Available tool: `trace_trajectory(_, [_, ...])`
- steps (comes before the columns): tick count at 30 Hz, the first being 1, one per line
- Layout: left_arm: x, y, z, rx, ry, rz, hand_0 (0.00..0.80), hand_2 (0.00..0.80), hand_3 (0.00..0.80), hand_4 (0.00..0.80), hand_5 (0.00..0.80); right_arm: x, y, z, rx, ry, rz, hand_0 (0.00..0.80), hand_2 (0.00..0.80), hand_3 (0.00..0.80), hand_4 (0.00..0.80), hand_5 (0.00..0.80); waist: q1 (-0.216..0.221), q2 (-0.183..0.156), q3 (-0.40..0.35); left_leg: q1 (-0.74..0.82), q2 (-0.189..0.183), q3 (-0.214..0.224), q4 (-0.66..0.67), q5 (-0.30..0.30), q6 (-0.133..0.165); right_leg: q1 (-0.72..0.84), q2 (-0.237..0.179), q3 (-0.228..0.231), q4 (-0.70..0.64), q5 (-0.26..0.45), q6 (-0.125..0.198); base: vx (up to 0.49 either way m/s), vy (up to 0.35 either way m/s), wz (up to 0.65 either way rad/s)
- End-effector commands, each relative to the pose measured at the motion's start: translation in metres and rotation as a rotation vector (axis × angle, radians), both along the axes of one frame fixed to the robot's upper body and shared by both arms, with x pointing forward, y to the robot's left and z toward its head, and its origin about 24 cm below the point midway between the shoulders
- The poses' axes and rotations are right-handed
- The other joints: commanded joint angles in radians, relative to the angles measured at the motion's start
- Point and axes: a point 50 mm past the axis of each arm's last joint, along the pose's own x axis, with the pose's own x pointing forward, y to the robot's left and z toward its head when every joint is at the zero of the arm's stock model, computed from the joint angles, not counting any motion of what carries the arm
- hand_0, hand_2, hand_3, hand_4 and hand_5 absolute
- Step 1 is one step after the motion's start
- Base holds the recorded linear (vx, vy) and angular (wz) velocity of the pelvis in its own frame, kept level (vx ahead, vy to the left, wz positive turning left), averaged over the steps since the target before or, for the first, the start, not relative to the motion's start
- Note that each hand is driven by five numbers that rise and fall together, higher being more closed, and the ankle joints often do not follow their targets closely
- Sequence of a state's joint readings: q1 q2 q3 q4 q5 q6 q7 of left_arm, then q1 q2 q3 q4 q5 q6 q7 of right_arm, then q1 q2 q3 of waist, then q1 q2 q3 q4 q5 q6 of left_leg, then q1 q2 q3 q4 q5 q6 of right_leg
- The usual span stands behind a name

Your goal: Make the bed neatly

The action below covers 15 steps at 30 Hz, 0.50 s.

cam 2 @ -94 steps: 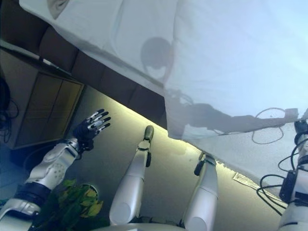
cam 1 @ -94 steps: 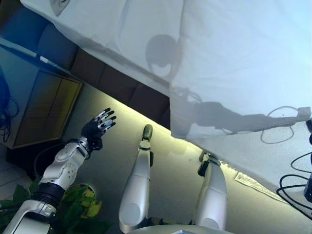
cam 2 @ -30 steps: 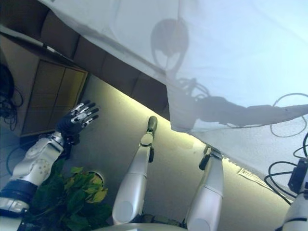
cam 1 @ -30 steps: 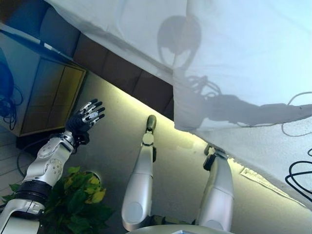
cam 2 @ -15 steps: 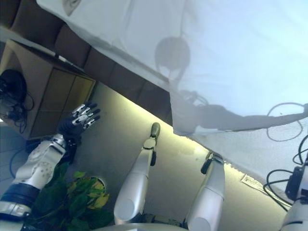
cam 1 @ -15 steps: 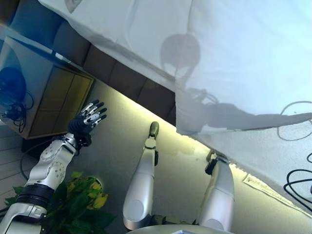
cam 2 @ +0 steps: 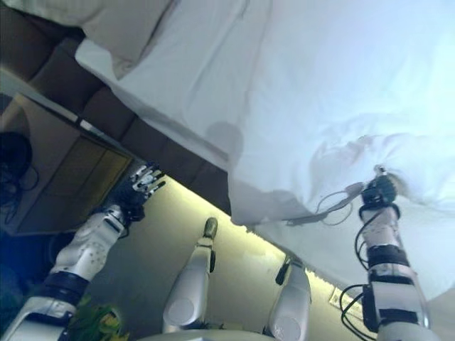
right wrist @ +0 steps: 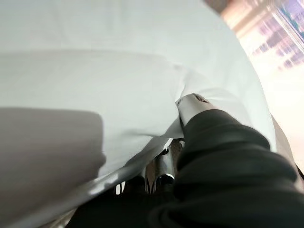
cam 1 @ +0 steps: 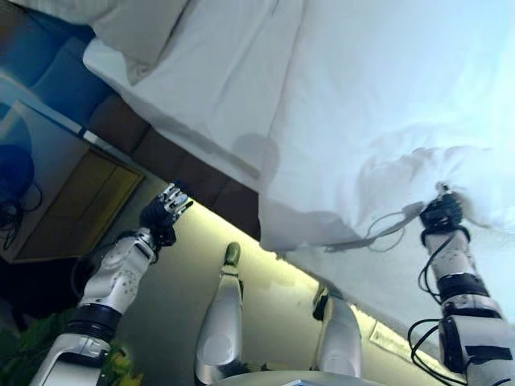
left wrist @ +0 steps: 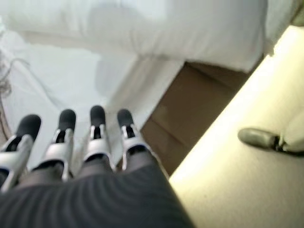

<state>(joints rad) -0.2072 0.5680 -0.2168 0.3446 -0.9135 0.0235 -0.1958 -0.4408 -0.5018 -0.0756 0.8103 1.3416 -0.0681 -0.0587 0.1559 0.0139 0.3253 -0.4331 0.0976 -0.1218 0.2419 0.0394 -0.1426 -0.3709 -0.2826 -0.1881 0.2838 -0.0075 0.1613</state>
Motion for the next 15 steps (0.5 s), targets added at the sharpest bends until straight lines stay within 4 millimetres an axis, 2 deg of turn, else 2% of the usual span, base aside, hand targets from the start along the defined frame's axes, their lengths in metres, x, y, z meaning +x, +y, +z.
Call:
trace_trajectory(1, [0.003, -0.012, -0.007, 0.017, 0.015, -0.006, 0.0, 0.0, 0.0, 0.0, 0.0, 0.012, 0.025, 0.024, -0.106, -0.096, 0.109, 0.8, 0.8, 0.8, 0.8, 0.8, 0.01, -0.025, -0.059, 0.084, 0.001, 0.003, -0.029, -0.016, 0.062, 0.113, 0.008, -0.014, -0.103, 0.089, -0.006, 0.169, 0.064, 0.04])
trace_trajectory(3, [0.001, -0.018, -0.012, 0.007, 0.034, -0.021, 0.0, 0.0, 0.0, 0.0, 0.0, 0.012, 0.038, 0.02, -0.111, -0.078, 0.15, 0.8, 0.8, 0.8, 0.8, 0.8, 0.008, -0.032, -0.075, 0.12, 0.002, 0.001, -0.045, -0.018, 0.063, 0.153, 0.008, -0.009, -0.131, 0.096, -0.004, 0.151, 0.067, -0.01])
trace_trajectory(8, [-0.011, -0.051, -0.037, -0.012, 0.166, -0.126, 0.0, 0.0, 0.0, 0.0, 0.0, 0.012, 0.083, 0.01, -0.14, -0.037, 0.297, 0.8, 0.8, 0.8, 0.8, 0.8, 0.008, -0.043, -0.138, 0.259, 0.017, 0.011, -0.108, -0.025, 0.066, 0.282, 0.002, 0.002, -0.207, 0.113, 0.006, 0.205, 0.085, 0.02])
trace_trajectory(9, [-0.012, -0.052, -0.039, -0.006, 0.172, -0.132, 0.0, 0.0, 0.0, 0.0, 0.0, 0.011, 0.085, 0.01, -0.142, -0.033, 0.3, 0.8, 0.8, 0.8, 0.8, 0.8, 0.008, -0.042, -0.141, 0.266, 0.018, 0.013, -0.111, -0.025, 0.066, 0.288, 0.001, 0.002, -0.21, 0.114, 0.007, 0.181, 0.089, 0.03])
trace_trajectory(13, [-0.015, -0.07, -0.047, 0.131, 0.191, -0.225, 0.0, 0.0, 0.0, 0.0, 0.0, 0.007, 0.112, 0.003, -0.159, 0.02, 0.392, 0.8, 0.8, 0.8, 0.8, 0.8, -0.002, -0.04, -0.182, 0.329, 0.029, 0.034, -0.136, -0.029, 0.067, 0.333, -0.007, 0.008, -0.225, 0.114, 0.014, 0.163, 0.086, 0.01])
trace_trajectory(15, [-0.016, -0.074, -0.049, 0.217, 0.179, -0.264, 0.0, 0.0, 0.0, 0.0, 0.0, 0.004, 0.124, -0.003, -0.087, 0.033, 0.433, 0.8, 0.8, 0.8, 0.8, 0.8, -0.005, -0.041, -0.197, 0.355, 0.036, 0.042, -0.142, -0.032, 0.066, 0.352, -0.009, 0.007, -0.229, 0.112, 0.017, 0.159, 0.055, -0.02])
